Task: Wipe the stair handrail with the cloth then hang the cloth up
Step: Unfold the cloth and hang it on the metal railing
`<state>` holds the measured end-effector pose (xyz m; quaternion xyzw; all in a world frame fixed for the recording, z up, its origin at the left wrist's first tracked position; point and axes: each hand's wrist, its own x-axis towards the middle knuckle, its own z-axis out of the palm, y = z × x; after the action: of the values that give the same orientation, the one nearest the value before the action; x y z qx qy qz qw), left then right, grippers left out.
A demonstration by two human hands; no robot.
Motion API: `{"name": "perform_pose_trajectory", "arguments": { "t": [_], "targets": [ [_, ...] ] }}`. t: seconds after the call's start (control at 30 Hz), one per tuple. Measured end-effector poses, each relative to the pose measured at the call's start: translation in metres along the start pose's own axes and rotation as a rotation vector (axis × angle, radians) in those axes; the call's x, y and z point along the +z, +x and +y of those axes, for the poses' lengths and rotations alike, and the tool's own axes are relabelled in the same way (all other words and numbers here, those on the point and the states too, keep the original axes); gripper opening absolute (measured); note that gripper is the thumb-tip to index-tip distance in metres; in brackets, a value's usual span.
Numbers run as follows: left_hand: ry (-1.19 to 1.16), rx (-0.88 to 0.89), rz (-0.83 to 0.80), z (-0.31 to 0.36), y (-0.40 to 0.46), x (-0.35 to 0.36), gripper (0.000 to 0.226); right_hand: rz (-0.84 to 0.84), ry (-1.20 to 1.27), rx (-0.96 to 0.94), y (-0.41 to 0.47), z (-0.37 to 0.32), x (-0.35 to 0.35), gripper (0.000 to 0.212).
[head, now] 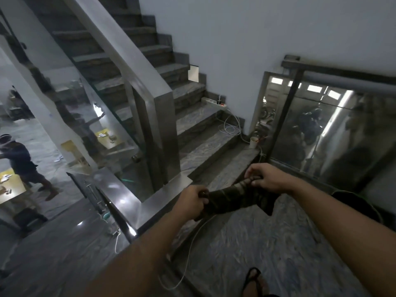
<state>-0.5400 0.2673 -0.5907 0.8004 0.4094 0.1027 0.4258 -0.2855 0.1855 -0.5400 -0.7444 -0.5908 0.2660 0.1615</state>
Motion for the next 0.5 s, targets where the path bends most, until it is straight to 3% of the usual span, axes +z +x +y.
{"name": "perform_pose_trajectory", "arguments": {
  "t": [0.2, 0.33, 0.5],
  "targets": [
    [-0.090, 0.040, -0.189, 0.047, 0.044, -0.011, 0.024, 0.074, 0.146, 0.057, 0.009, 0.006, -0.059, 0.022],
    [0.039, 0.125, -0.162, 0.075, 0.079, -0.012, 0.055, 0.109, 0.233, 0.091, 0.022, 0.020, -0.095, 0.026],
    [-0.108, 0.115, -0.186, 0.120, 0.137, -0.016, 0.027, 0.091, 0.411, 0.101, 0.043, 0.053, -0.140, 0.011]
  ]
}}
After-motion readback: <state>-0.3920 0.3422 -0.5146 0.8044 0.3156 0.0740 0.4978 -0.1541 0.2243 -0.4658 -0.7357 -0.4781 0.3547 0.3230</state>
